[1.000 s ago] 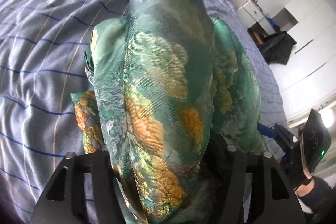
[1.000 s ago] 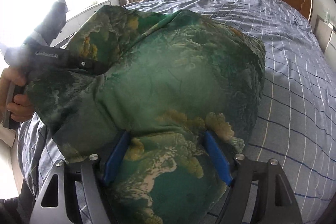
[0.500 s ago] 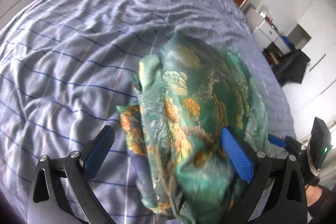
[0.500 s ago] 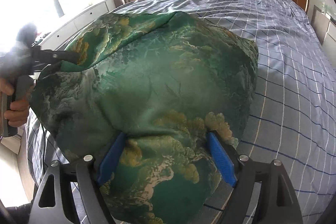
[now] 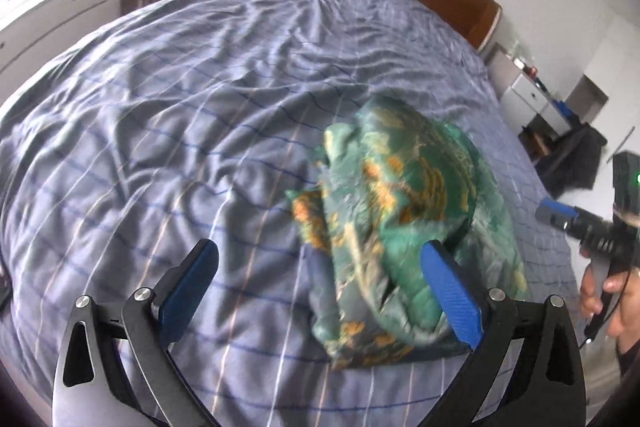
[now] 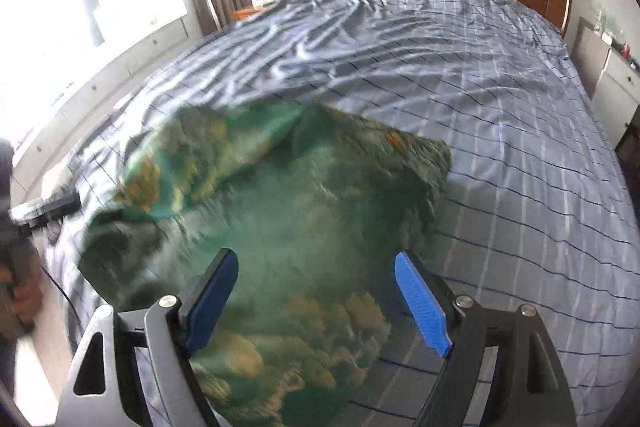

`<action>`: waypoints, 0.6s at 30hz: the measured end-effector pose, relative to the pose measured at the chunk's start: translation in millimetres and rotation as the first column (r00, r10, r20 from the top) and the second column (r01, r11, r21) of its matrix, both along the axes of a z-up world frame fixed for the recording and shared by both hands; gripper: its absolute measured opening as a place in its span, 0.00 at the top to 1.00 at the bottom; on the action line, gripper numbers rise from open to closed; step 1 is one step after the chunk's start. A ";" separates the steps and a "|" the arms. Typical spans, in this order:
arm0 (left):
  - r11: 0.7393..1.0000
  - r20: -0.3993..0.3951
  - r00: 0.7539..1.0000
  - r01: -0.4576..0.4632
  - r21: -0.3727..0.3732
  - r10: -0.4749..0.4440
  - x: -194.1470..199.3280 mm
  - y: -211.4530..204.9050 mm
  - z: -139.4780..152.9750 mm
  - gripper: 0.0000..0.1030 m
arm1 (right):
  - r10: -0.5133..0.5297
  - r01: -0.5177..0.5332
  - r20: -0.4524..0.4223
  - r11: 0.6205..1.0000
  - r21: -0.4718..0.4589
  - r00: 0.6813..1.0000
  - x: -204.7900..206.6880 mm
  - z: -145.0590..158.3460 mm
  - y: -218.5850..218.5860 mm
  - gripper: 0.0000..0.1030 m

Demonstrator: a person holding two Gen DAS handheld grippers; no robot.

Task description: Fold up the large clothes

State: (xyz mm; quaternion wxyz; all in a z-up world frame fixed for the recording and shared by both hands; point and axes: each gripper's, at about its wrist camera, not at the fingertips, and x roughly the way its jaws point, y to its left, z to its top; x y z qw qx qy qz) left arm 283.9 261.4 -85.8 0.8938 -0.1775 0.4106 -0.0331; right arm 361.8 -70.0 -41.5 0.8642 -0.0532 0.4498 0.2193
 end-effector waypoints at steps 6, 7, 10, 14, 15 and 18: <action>1.000 -0.005 1.000 -0.021 -0.017 0.021 -18.1 -0.3 -7.0 0.02 | 0.108 -0.104 -0.027 0.988 0.113 0.994 -0.7 -11.4 46.9 0.20; 1.000 -0.006 1.000 -0.018 -0.014 0.018 -19.0 -1.9 -7.4 0.02 | 0.131 -0.126 -0.040 0.988 0.091 0.991 -3.0 -21.5 59.5 0.20; 1.000 -0.013 1.000 0.002 0.018 -0.001 -17.8 -13.6 -12.4 0.02 | 0.165 -0.169 -0.063 0.983 -0.068 0.984 -10.3 -65.2 97.4 0.18; 1.000 -0.034 0.999 0.022 0.016 -0.022 -1.7 -31.2 -24.7 0.02 | 0.165 -0.166 -0.020 0.976 -0.144 0.986 -17.4 -92.7 110.5 0.18; 1.000 -0.034 0.999 0.023 0.013 -0.023 2.1 -35.3 -26.1 0.02 | 0.166 -0.167 -0.020 0.975 -0.146 0.986 -18.0 -93.3 110.4 0.18; 1.000 -0.042 0.999 0.012 0.004 -0.012 15.9 -45.9 -29.2 0.02 | 0.172 -0.176 -0.040 0.977 -0.120 0.984 -16.2 -83.6 104.1 0.18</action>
